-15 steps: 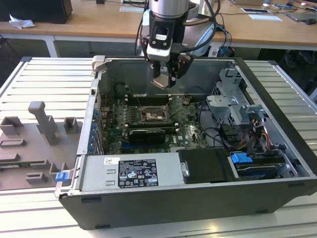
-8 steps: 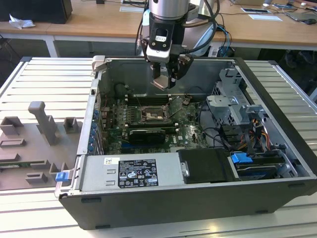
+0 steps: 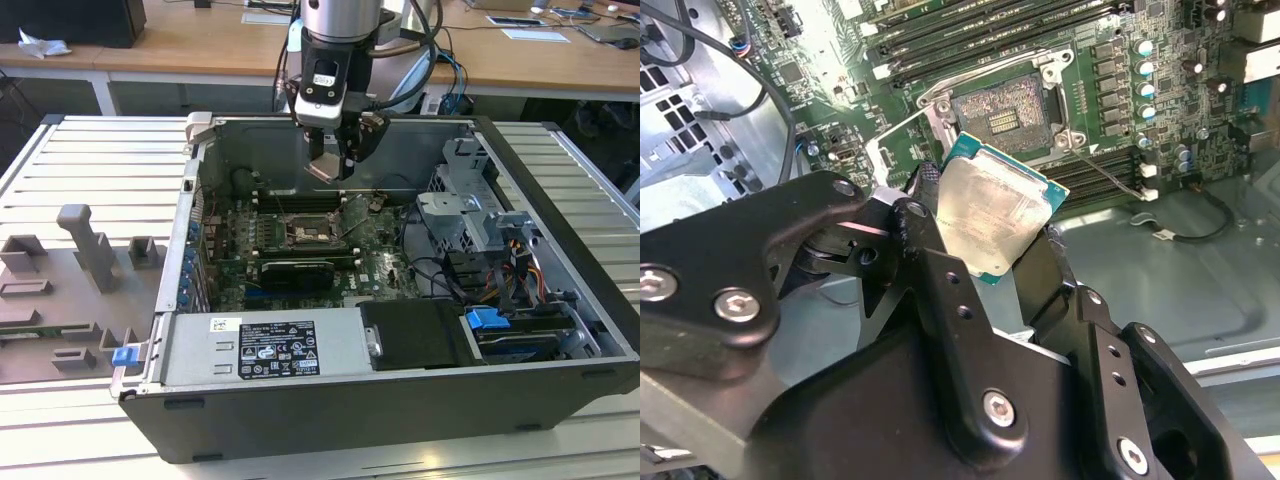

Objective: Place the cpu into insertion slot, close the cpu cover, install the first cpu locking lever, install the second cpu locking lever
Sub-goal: 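Place the cpu into insertion slot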

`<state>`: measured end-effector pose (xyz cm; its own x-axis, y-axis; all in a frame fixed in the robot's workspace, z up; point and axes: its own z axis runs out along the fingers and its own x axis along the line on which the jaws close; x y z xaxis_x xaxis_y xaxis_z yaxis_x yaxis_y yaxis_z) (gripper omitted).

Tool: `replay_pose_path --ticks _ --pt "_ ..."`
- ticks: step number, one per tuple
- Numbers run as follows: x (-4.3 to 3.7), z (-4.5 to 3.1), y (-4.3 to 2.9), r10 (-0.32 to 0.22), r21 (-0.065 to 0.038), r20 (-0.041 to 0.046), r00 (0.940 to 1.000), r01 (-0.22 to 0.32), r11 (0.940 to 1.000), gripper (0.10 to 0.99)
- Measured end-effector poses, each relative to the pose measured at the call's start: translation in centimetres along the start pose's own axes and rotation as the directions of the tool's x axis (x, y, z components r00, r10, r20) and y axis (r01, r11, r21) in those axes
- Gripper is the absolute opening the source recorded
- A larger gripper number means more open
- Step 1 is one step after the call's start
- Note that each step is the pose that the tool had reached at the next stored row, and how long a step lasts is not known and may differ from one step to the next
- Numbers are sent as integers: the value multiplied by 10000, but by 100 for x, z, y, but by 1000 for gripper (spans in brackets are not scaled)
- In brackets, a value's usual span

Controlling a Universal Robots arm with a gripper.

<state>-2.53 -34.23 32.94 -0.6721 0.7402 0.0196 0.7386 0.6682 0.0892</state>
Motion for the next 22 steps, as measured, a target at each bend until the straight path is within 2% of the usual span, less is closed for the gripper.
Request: replay_pose_path --ticks 17,22 --pt "-1 45 -4 110 -3 9 9999 -110 9999 541" --pt "-1 106 -10 193 -2 19 9998 -193 9998 541"
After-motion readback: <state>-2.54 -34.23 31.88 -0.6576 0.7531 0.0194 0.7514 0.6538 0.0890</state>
